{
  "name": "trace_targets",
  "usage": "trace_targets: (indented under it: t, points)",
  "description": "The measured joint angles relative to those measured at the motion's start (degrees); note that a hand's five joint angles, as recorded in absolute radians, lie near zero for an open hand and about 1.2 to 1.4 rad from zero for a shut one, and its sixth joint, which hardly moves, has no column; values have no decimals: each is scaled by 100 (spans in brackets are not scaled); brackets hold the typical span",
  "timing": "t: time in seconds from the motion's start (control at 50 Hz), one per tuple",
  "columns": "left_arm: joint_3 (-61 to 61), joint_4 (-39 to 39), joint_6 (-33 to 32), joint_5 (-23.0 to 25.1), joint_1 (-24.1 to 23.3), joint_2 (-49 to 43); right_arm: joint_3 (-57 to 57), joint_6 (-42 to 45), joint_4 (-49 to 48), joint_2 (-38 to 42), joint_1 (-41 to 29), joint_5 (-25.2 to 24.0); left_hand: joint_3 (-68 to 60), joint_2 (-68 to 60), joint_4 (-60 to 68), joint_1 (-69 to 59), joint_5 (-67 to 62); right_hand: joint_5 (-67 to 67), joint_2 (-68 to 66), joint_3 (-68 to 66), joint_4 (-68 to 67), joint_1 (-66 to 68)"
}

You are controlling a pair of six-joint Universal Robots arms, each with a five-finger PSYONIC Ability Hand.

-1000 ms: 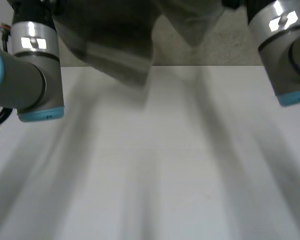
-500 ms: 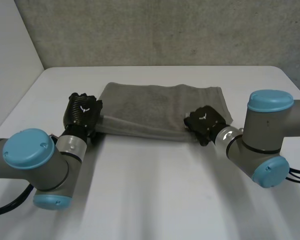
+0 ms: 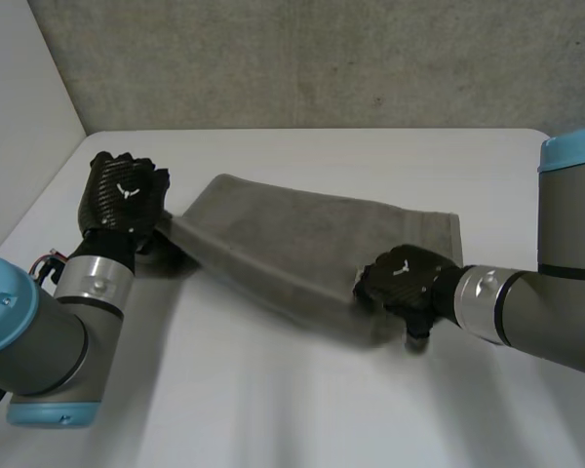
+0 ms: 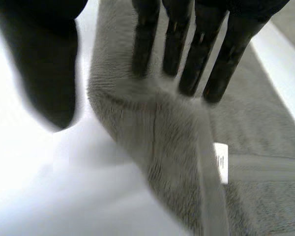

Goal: Fold the towel.

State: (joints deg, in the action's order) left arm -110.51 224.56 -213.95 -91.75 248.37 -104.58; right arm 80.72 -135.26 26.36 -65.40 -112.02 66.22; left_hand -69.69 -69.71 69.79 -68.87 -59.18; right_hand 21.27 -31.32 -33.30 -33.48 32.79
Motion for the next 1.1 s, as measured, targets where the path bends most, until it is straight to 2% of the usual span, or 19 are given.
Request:
trace_targets:
  t: [0.04,0.08,0.26,0.36,0.54,0.68,0.82,0.92,0.98,1.1]
  points:
    - [-50,0,4,0,3,29,-50,129,124,-19,2,-30,0,0,0,0,0,-1654,1535,1647,1651,-1596]
    - [-80,0,6,0,6,36,-98,143,77,-40,4,-32,0,0,0,0,0,-1784,1729,1928,1877,-1865]
    - [-238,0,11,-1,26,44,-363,-543,-829,-245,6,-72,0,0,0,0,0,-1784,1731,1941,1877,-1969]
    - [-272,0,11,-6,36,113,-576,-744,-1057,-82,-43,-95,0,0,0,0,0,-1784,1732,1941,1877,-1967]
    - [-323,-2,19,-10,39,253,-1392,-651,-1016,999,-90,-140,0,0,0,0,0,-930,1111,1222,1236,-1146]
    - [-364,-1,20,-9,36,275,-1934,-195,-491,1701,-118,-528,0,0,1,0,0,-862,1111,1213,1197,-1105]
    - [-368,0,20,-9,39,274,-2161,209,417,1959,-127,-1000,0,0,1,0,0,-846,1111,1213,1197,-1090]
    - [-365,0,20,-7,41,276,-2150,403,701,2011,-136,-1188,0,0,1,0,-4,-699,993,1068,1033,-959]
    - [-362,0,20,-4,41,275,-2112,547,770,2025,-160,-1263,0,0,1,0,-4,78,-26,158,173,-112]
    - [-358,0,20,0,69,273,-2065,782,838,2023,-186,-1301,0,0,1,0,-4,1126,-1110,-928,-897,968]
